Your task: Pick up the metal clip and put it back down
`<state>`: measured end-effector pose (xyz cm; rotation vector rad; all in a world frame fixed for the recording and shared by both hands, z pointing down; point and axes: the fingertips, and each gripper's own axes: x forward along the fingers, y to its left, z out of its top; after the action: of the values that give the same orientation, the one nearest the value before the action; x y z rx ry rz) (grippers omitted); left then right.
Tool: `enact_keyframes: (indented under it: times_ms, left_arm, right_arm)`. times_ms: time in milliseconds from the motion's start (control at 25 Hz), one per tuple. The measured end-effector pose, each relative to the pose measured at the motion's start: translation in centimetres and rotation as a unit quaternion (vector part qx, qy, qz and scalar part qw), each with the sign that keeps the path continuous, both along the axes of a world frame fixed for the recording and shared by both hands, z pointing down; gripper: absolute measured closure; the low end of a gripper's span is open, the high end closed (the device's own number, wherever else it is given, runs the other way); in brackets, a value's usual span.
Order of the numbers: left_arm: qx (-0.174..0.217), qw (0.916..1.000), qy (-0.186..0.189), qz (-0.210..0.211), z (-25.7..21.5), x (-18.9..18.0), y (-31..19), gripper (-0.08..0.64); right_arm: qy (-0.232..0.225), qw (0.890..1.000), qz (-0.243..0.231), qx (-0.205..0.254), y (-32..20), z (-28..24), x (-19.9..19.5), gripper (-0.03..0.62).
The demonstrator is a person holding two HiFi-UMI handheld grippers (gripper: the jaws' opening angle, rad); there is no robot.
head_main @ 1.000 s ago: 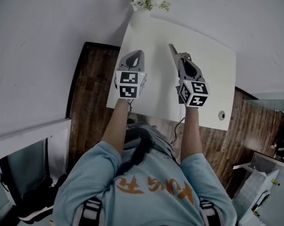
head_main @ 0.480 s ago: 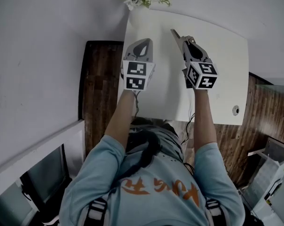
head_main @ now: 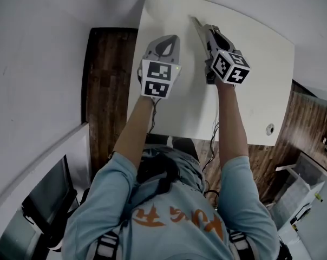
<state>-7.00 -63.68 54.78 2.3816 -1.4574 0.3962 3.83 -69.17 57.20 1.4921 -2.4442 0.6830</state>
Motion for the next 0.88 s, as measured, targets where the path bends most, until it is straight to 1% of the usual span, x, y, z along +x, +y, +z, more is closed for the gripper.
enact_keyframes:
  times_ms: [40,120,240,320,440,600,760,880]
  left_arm:
    - [-0.003,1.0000,0.004,-0.003,0.4,0.0,-0.3,0.543]
    - [-0.008,0.9999,0.011,-0.010,1.3,-0.2,-0.8,0.543]
    - [-0.016,0.9993,0.019,-0.027,2.5,-0.8,-1.8,0.543]
    - [-0.023,0.9987,0.027,-0.037,3.1,-1.0,-1.8,0.543]
    - [-0.026,0.9983,0.033,-0.040,3.5,-1.1,-1.7,0.543]
    - [-0.034,0.9971,0.045,-0.051,3.9,-1.4,-1.2,0.543]
    - [-0.033,0.9952,0.065,-0.066,3.2,-1.5,-0.7,0.543]
    - [-0.030,0.9950,0.064,-0.070,2.5,-1.8,-0.2,0.543]
  right_arm:
    - [-0.014,1.000,0.009,-0.007,-0.4,0.5,0.1,0.554]
    - [-0.028,0.999,0.010,-0.015,-1.0,1.3,-0.2,0.554]
    - [-0.026,1.000,0.000,-0.015,-1.7,2.1,-0.9,0.554]
    - [-0.014,1.000,-0.011,-0.021,-1.7,2.7,-1.1,0.554]
    - [0.010,0.999,-0.026,-0.032,-1.9,3.7,-1.4,0.552]
    - [0.011,0.998,-0.024,-0.049,-2.4,4.5,-1.3,0.545]
    - [0.049,0.995,-0.038,-0.074,-2.6,5.7,-0.7,0.492]
    - [0.081,0.993,-0.049,-0.076,-2.8,6.0,-0.6,0.471]
